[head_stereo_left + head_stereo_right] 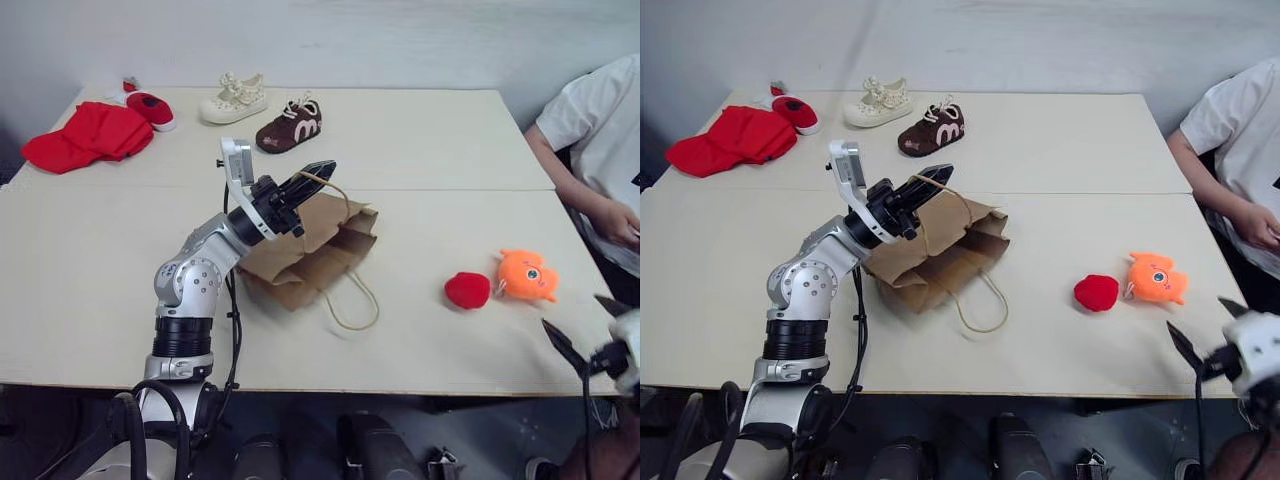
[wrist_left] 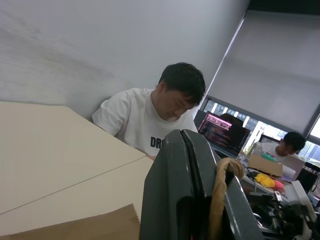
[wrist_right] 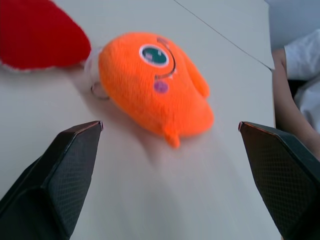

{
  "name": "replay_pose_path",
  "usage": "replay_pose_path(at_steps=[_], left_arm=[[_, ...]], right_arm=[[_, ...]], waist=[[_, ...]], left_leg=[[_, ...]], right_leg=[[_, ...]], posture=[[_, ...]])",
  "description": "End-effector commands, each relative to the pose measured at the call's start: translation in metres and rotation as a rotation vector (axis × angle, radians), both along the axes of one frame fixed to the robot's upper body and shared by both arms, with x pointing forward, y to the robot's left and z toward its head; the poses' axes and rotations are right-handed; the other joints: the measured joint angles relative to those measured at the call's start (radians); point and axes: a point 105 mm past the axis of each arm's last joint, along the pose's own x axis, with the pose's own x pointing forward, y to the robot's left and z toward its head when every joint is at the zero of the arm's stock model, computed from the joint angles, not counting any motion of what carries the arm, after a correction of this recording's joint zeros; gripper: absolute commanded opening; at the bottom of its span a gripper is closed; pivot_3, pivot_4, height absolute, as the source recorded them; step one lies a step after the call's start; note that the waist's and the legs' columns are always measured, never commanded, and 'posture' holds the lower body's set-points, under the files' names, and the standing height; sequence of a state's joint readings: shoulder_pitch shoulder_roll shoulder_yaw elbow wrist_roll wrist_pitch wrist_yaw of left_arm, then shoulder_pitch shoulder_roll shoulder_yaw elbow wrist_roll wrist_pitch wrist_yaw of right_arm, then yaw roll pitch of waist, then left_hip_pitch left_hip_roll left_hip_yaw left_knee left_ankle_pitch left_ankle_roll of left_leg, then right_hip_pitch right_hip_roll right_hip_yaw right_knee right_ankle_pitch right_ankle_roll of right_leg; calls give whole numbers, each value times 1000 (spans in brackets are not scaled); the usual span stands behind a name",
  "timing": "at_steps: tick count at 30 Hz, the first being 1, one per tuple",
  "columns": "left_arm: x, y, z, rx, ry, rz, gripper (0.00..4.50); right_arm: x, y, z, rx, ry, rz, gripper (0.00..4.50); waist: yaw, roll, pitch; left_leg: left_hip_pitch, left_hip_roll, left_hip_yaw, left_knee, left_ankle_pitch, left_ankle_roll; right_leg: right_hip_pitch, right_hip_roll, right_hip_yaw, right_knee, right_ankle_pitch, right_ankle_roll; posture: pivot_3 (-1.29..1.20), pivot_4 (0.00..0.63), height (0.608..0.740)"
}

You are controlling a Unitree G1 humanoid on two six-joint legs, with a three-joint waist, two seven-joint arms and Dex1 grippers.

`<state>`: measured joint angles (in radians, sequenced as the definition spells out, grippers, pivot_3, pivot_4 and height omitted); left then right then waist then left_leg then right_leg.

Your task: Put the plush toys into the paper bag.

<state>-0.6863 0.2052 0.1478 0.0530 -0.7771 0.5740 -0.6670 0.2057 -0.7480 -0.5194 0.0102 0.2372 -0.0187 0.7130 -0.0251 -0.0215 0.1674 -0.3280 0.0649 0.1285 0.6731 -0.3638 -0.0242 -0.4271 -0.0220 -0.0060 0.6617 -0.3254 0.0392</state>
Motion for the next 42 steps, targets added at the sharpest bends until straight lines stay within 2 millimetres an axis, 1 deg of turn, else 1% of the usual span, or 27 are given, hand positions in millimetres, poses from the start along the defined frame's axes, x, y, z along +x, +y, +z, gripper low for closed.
replay_pose_path(at_steps=[1,2,3,4,7,10,12,13,14,15,16,17,18,20,22,24,25,27,29,31,35,37,38,39,42], left_arm=[[-4,2,6,-5,-40,15,0],[-5,2,5,-5,-40,15,0],[-5,2,5,-5,-40,15,0],[-6,2,5,-4,-40,17,0],[-6,4,6,0,-43,25,0],[-6,4,6,2,-45,29,0],[-6,4,7,2,-47,27,0],[-8,4,9,-2,-51,14,0],[-9,3,10,-5,-54,5,0],[-9,3,12,-8,-57,-1,0],[-9,4,14,-14,-59,-7,0],[-9,4,16,-17,-60,-9,0],[-8,4,17,-19,-60,-11,0],[-6,2,17,-23,-53,-18,0],[-5,-1,18,-38,-37,-32,0],[-5,-3,20,-57,-23,-45,0],[-5,-4,22,-68,-19,-53,0],[-6,-5,23,-80,-14,-64,0],[-10,-8,24,-86,-17,-94,0],[-16,-11,27,-101,-21,-134,0],[-18,-12,29,-123,-12,-154,0],[-19,-13,29,-130,-7,-169,0],[-20,-14,29,-131,-7,-176,0],[-21,-15,29,-133,-6,-188,0],[-22,-18,29,-134,-5,-201,0]], right_arm=[[17,-6,-8,5,112,0,4486],[22,-7,-10,21,139,-3,4486],[26,-7,-11,29,152,5,4112],[32,-10,-10,26,155,-4,3876],[46,-14,-8,37,177,-19,2838],[51,-14,-8,15,204,5,1766],[58,-14,10,22,133,20,1078],[61,-4,30,13,51,94,753],[62,4,44,2,-3,149,441],[60,24,63,-10,-78,267,228],[58,68,83,-9,-115,464,57],[51,99,93,-6,-121,600,50],[45,119,98,-3,-116,687,50],[40,163,89,1,-33,832,50],[37,194,79,-13,18,913,50],[36,209,72,-25,39,945,50],[36,222,64,-34,52,963,50],[37,238,53,-49,75,985,50],[49,250,46,-86,66,949,50],[64,257,45,-113,29,893,50],[76,270,34,-222,91,891,50],[81,281,29,-268,117,898,50],[83,286,28,-276,129,893,50],[86,295,29,-273,121,895,50],[93,312,35,-211,118,863,50]], waist=[[6,0,0],[10,0,0],[15,0,0],[17,0,0],[20,0,0],[21,0,0],[20,0,0],[20,0,0],[20,1,1],[21,2,1],[19,4,3],[13,7,5],[4,9,7],[-3,9,7],[-2,7,7],[4,7,8],[9,6,8],[11,6,8],[14,6,8],[11,6,8],[7,6,8],[0,6,8],[-2,6,8],[-3,6,8],[-9,6,8]], left_leg=[[0,0,0,0,0,0],[-1,0,0,0,0,1],[-1,0,-1,1,0,1],[-2,0,-1,1,0,1],[-3,0,0,2,0,1],[-3,0,0,4,0,2],[-4,0,-1,5,0,2],[-4,0,-1,5,0,2],[-4,0,-1,5,0,2],[-5,0,-1,5,0,2],[-5,0,-1,5,0,2],[-5,0,-1,5,0,2],[-5,0,0,5,0,2],[-5,1,-3,5,1,0],[-6,2,-5,5,0,-1],[-7,1,-6,5,0,-1],[-8,0,-6,6,0,0],[-10,0,-6,8,0,2],[-10,0,-6,9,-1,3],[-10,0,-6,10,-1,3],[-10,0,-6,10,-1,3],[-10,0,-6,10,-1,3],[-10,0,-6,9,-1,3],[-10,0,-6,9,-1,3],[-10,0,-6,9,-1,3]], right_leg=[[0,0,0,0,0,0],[0,-1,0,0,0,0],[0,0,0,-1,0,0],[-1,-1,-1,-1,0,0],[-1,-1,0,-1,1,1],[-1,-1,0,0,1,2],[-1,-1,-1,0,1,2],[-1,-1,0,0,1,2],[-1,-1,0,0,1,2],[-2,-1,-1,0,1,2],[-2,-1,-1,0,1,2],[-2,-1,-1,0,1,2],[-2,0,0,1,1,3],[-3,0,-2,1,1,3],[-2,1,-4,0,1,2],[-2,0,-5,-1,1,2],[-2,-2,-6,-1,1,2],[-3,-4,-7,-1,1,2],[-3,-5,-7,-1,1,2],[-2,-4,-7,-1,1,2],[-2,-4,-7,0,1,2],[-2,-4,-7,0,1,2],[-3,-4,-7,0,1,2],[-3,-4,-7,0,1,2],[-4,-4,-8,1,1,2]], posture=[[0,150,740],[0,150,740],[0,150,740],[0,150,740],[0,150,740],[0,150,740],[0,150,740],[0,150,740],[0,150,740],[0,150,740],[0,150,740],[0,150,740],[0,150,740],[0,150,740],[0,150,740],[0,150,740],[0,150,740],[0,150,740],[0,150,740],[0,150,740],[0,150,740],[0,150,740],[0,150,740],[0,150,740],[0,150,740]])
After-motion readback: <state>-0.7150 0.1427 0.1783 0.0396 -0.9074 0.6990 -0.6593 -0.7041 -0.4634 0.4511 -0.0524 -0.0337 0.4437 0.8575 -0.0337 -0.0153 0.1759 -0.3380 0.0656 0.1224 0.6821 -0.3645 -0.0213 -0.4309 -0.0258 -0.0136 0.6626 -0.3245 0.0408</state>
